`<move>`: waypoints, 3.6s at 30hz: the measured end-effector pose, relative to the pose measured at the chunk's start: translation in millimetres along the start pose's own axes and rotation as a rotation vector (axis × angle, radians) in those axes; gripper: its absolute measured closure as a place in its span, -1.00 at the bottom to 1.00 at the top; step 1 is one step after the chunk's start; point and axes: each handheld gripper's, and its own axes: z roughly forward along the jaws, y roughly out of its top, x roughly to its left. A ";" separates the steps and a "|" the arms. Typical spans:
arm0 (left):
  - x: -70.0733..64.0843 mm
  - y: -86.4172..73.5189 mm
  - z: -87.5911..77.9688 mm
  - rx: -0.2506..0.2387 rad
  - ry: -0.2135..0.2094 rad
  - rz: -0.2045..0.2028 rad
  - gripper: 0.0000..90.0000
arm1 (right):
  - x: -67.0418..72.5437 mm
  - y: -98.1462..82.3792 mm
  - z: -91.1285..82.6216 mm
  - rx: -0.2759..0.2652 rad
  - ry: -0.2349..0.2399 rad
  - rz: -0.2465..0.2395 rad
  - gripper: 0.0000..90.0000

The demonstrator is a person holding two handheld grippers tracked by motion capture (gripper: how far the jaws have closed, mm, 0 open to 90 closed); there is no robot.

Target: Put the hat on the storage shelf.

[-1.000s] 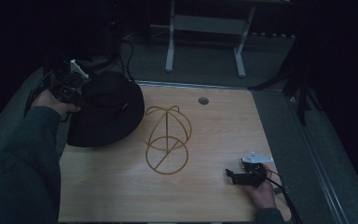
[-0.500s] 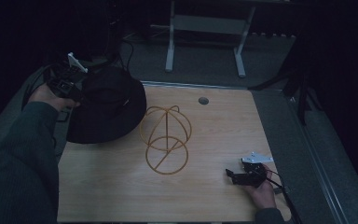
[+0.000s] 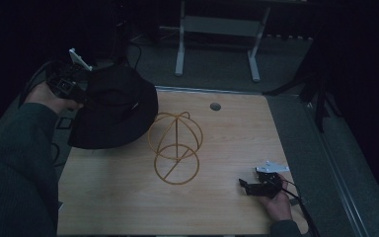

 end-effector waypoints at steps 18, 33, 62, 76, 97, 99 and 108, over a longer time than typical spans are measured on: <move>-7.8 5.8 -27.9 -0.037 -0.004 0.033 0.96 | 0.0 0.0 0.0 0.000 0.000 0.000 -0.69; -10.0 13.8 -41.4 -0.055 -0.031 0.045 0.96 | 0.1 0.0 -0.1 0.001 0.001 0.001 -0.69; -10.0 5.6 -55.3 -0.154 -0.166 0.118 0.96 | 0.0 -0.1 0.0 0.000 0.000 -0.001 -0.69; -34.8 10.0 -58.7 -0.165 -0.229 0.237 0.96 | 0.2 -0.3 -0.3 0.000 0.000 -0.002 -0.68; -110.5 25.7 -34.8 -0.099 -0.221 0.449 0.95 | 0.4 -0.4 -0.4 0.000 0.000 -0.001 -0.68; -114.4 27.0 -30.1 -0.085 -0.220 0.459 0.95 | 0.5 -0.4 -0.4 0.000 0.001 0.000 -0.68; -122.5 32.5 -11.7 -0.046 -0.205 0.468 0.92 | 0.5 -0.4 -0.5 0.001 0.001 0.000 -0.68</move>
